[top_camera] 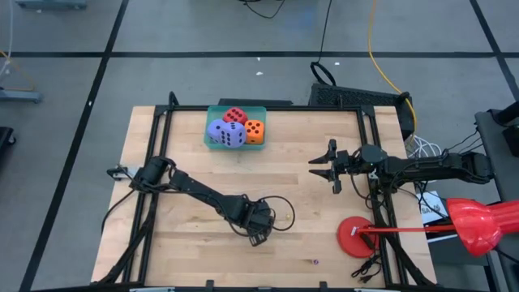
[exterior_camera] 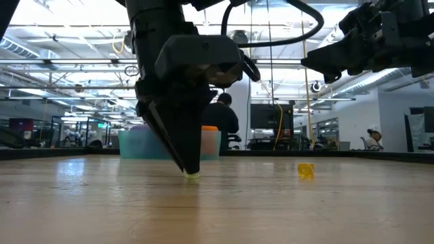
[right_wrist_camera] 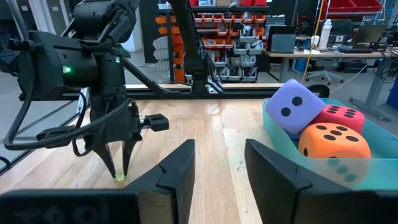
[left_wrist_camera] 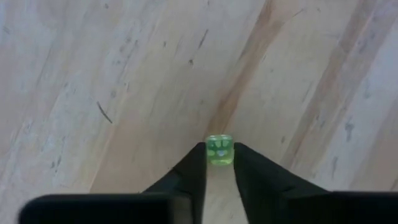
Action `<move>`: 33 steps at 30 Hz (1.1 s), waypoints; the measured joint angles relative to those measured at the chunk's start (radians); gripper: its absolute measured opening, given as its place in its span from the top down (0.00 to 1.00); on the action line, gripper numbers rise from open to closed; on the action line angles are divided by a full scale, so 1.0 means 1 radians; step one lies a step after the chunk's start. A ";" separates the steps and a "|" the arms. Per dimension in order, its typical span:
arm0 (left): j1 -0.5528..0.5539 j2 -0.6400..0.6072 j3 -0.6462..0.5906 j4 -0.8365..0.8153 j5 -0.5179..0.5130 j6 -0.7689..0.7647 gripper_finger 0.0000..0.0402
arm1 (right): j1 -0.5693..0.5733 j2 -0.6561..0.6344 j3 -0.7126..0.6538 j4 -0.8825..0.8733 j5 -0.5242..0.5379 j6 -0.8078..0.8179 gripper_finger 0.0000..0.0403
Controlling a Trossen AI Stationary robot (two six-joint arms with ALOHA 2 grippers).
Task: Pick & Place Dice
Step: Put the small light green dice into the green bin
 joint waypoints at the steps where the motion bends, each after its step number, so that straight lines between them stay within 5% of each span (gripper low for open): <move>1: 0.000 0.000 0.000 0.000 0.000 0.001 0.82 | 0.000 0.000 0.000 0.000 0.000 0.000 0.68; 8: 0.000 -0.002 0.001 0.001 -0.001 0.001 0.94 | 0.000 0.000 0.000 0.000 0.000 0.000 0.68; 22: -0.003 -0.002 0.001 0.003 -0.001 -0.016 0.95 | 0.000 0.000 0.000 0.000 0.000 0.000 0.68; 33: -0.004 -0.002 0.001 0.001 0.002 -0.016 0.79 | 0.000 0.000 0.000 0.000 0.000 0.000 0.68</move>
